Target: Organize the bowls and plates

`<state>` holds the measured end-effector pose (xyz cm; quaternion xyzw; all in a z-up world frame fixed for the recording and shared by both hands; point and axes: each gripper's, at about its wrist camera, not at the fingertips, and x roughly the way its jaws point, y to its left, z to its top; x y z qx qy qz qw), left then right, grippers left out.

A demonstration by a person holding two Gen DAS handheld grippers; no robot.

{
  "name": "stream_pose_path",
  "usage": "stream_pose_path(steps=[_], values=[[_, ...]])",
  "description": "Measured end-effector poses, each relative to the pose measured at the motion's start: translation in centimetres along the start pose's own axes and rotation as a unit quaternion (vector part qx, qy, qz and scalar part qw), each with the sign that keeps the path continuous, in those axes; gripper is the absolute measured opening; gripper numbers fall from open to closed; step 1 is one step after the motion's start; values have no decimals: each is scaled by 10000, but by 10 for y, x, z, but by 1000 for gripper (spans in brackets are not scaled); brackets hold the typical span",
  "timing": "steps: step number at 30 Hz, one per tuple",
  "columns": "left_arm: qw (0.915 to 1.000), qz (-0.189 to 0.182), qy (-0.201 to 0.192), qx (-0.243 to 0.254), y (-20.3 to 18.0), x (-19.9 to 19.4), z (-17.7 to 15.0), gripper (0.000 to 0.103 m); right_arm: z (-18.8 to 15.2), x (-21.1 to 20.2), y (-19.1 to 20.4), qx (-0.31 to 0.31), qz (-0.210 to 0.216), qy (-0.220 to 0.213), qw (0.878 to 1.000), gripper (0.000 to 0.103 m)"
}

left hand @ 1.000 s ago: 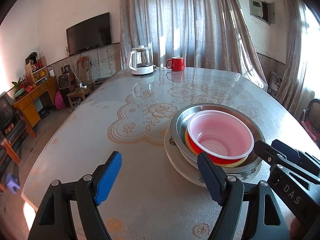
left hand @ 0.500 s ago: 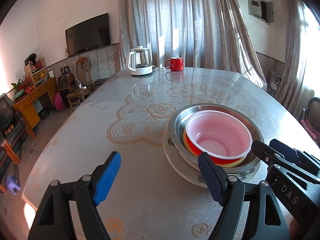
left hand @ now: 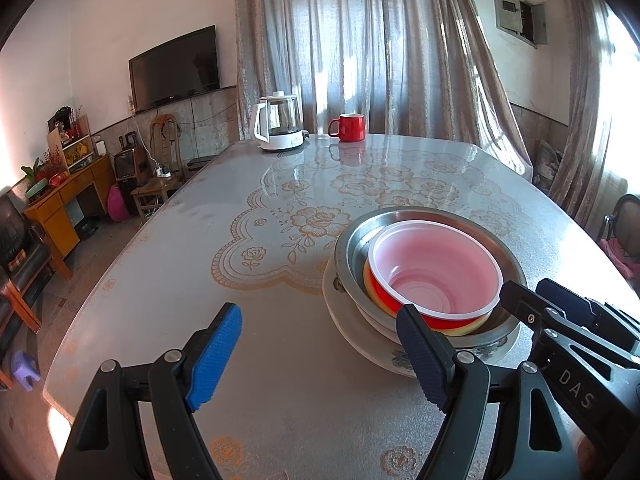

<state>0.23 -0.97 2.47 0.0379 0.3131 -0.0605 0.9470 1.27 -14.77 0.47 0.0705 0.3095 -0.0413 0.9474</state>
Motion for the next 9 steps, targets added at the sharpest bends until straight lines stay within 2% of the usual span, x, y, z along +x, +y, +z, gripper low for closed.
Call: stream_pose_path(steps=[5,9], values=[[9999,78,-96,-91,6,1,0,76,-1,2,0,1,-2,16,10000,41],[9999,19,16,-138,10,6,1,76,0,1,-2,14,5,-26,10000,41]])
